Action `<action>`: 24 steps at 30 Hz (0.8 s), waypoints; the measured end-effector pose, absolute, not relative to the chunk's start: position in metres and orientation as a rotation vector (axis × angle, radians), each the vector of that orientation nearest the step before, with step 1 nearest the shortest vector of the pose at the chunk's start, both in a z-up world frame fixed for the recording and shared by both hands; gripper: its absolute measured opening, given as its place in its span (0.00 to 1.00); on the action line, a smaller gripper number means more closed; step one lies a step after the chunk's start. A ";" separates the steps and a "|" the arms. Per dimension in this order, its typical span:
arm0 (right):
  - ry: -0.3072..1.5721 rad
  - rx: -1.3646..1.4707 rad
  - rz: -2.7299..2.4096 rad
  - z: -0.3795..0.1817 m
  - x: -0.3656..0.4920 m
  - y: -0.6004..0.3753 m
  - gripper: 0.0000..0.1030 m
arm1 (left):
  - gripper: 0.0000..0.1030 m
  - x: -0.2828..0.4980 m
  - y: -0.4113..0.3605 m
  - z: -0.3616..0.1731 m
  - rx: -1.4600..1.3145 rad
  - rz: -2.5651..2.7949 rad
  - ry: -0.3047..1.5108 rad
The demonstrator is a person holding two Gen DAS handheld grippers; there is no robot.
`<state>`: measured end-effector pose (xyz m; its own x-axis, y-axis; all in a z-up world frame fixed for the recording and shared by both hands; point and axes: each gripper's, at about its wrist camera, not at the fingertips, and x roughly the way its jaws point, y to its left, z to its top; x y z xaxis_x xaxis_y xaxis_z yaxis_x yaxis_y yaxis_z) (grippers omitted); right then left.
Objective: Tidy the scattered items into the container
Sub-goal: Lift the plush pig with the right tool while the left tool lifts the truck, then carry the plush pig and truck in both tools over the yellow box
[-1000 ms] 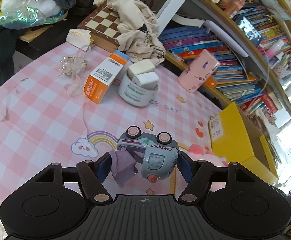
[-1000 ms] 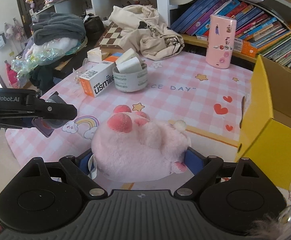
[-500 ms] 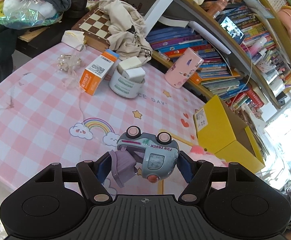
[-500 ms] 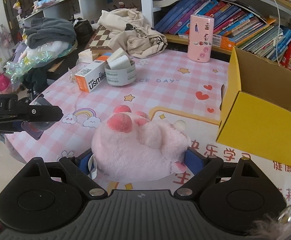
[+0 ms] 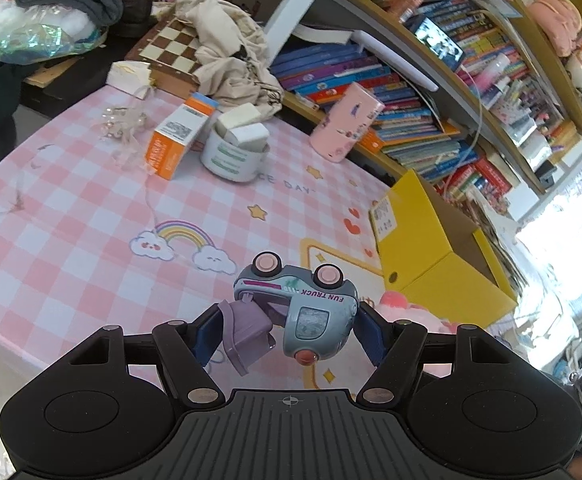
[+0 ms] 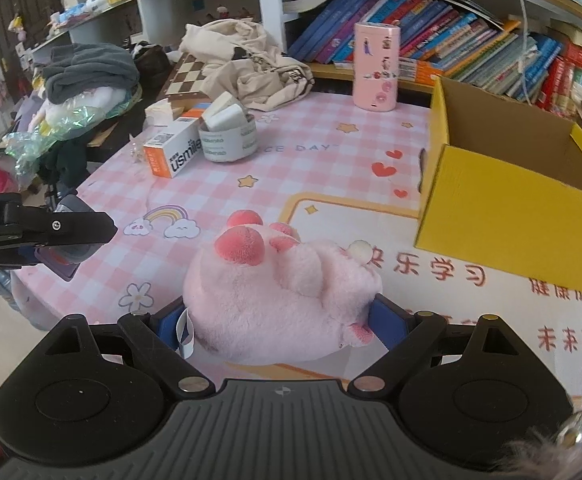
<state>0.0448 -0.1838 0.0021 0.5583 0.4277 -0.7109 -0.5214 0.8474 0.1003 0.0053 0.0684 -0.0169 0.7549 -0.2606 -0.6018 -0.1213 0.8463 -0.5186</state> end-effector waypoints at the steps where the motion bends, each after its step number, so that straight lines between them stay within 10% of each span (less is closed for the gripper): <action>1: 0.803 -0.124 0.553 0.002 0.043 -0.186 0.88 | 0.67 0.006 0.066 -0.017 -0.565 -0.089 0.725; 24: 0.845 -0.024 0.240 0.001 0.030 -0.279 0.88 | 0.67 0.039 0.012 -0.014 -0.505 -0.281 0.756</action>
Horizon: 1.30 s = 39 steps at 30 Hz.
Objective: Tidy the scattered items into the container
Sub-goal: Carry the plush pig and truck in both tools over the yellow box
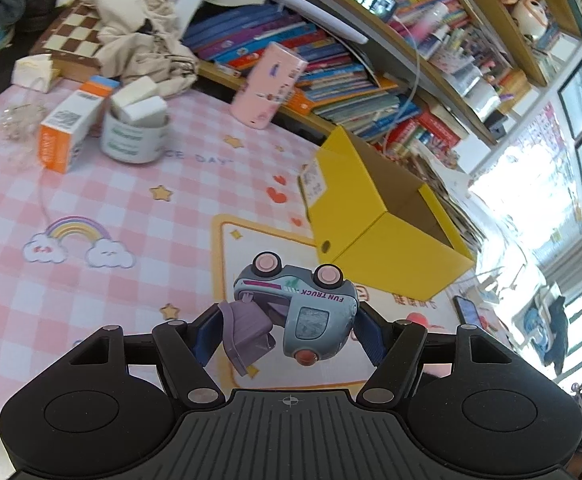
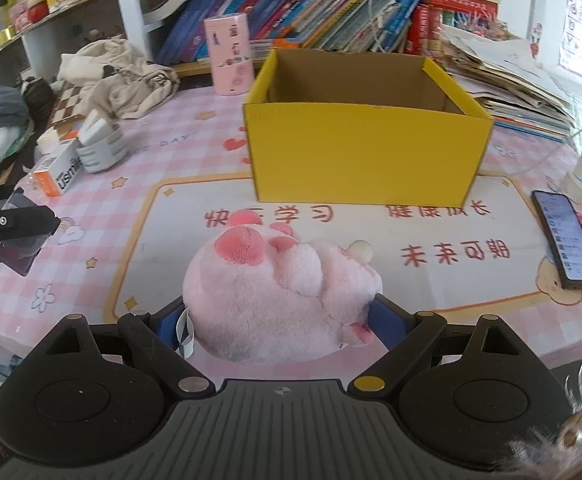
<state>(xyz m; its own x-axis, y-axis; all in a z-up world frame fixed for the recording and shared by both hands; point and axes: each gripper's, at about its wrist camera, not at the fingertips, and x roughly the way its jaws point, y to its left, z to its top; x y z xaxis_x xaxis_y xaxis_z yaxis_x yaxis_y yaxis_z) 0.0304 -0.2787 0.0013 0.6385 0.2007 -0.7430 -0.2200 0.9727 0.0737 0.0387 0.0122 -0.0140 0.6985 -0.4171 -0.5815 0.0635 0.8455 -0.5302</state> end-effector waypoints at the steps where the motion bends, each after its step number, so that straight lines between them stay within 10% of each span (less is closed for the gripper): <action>1: 0.847 -0.024 0.234 0.001 0.030 -0.281 0.88 | 0.67 0.040 0.010 -0.014 -0.502 -0.287 0.757; 39: 0.861 0.006 0.083 0.001 0.036 -0.344 0.88 | 0.67 0.088 -0.076 -0.003 -0.365 -0.495 0.781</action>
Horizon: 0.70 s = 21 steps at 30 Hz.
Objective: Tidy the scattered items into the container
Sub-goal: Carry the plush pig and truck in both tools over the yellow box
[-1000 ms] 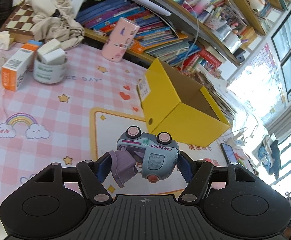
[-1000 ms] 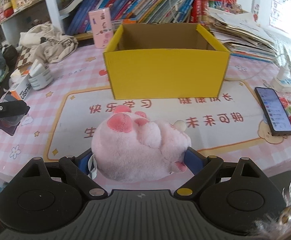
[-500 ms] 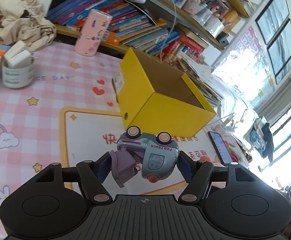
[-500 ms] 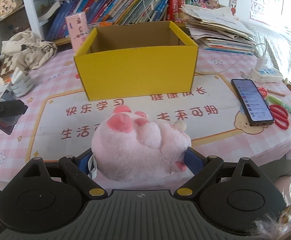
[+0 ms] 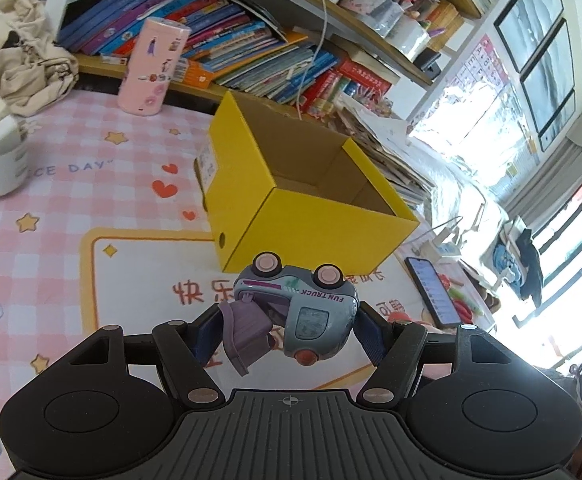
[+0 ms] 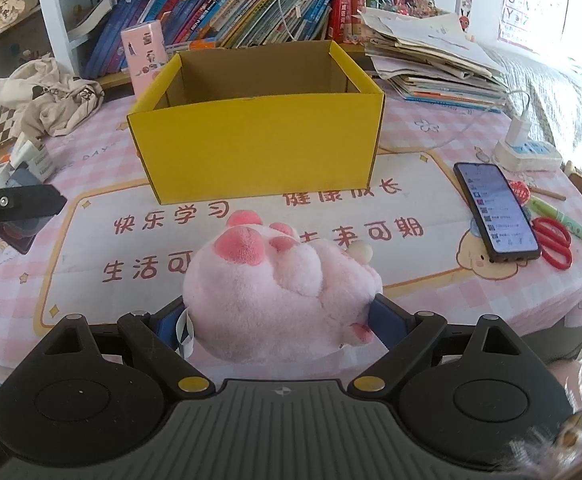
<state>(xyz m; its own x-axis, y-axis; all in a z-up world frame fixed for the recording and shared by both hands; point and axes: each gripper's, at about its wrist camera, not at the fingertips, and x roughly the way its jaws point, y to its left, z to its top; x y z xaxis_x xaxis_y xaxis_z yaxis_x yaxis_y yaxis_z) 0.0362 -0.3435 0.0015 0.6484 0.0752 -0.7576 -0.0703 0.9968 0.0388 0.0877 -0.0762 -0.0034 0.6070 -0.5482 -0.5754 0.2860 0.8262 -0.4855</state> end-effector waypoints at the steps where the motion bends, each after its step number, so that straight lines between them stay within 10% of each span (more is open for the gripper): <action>1: 0.858 0.001 0.085 0.002 0.037 -0.344 0.88 | 0.67 0.089 -0.079 -0.003 -0.358 -0.500 0.778; 21: 0.739 -0.056 0.172 0.027 0.093 -0.359 0.88 | 0.67 0.132 -0.122 0.023 -0.266 -0.529 0.698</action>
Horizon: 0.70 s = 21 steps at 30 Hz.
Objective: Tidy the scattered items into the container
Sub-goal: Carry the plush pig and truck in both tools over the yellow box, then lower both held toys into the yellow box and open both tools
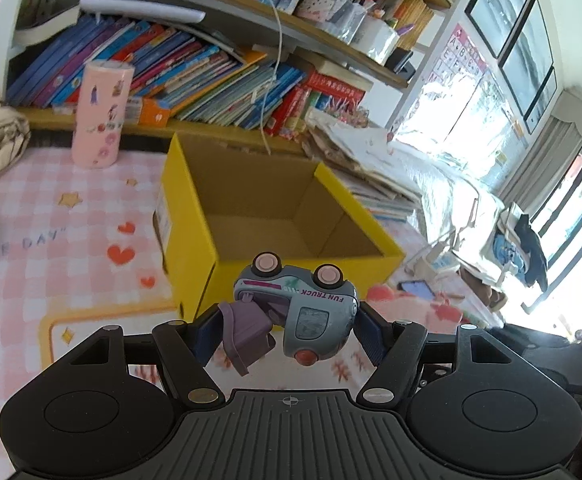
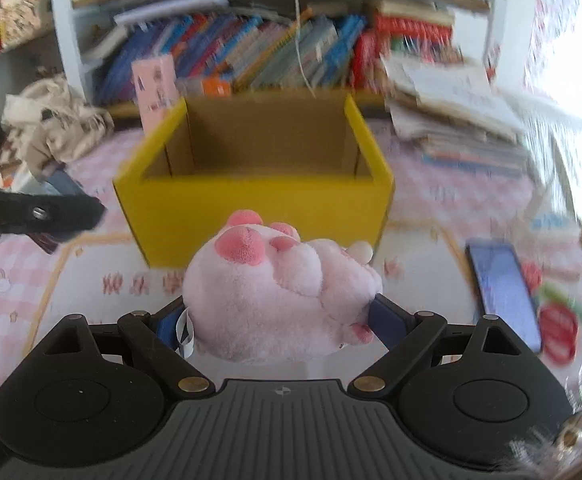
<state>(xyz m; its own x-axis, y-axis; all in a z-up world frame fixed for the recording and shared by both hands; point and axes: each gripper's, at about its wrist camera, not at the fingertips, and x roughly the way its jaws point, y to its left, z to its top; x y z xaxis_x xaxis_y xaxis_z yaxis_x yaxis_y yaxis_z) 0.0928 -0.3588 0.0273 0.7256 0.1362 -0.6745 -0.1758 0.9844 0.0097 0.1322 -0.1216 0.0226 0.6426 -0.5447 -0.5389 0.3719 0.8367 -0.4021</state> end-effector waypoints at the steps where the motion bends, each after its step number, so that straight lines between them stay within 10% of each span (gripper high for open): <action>1: 0.716 -0.063 0.182 0.032 0.096 -0.359 0.88 | 0.67 0.136 -0.124 0.026 -0.262 -0.530 0.688; 21: 0.577 -0.188 0.414 0.057 0.198 -0.376 0.88 | 0.67 0.205 -0.169 0.039 -0.233 -0.381 0.658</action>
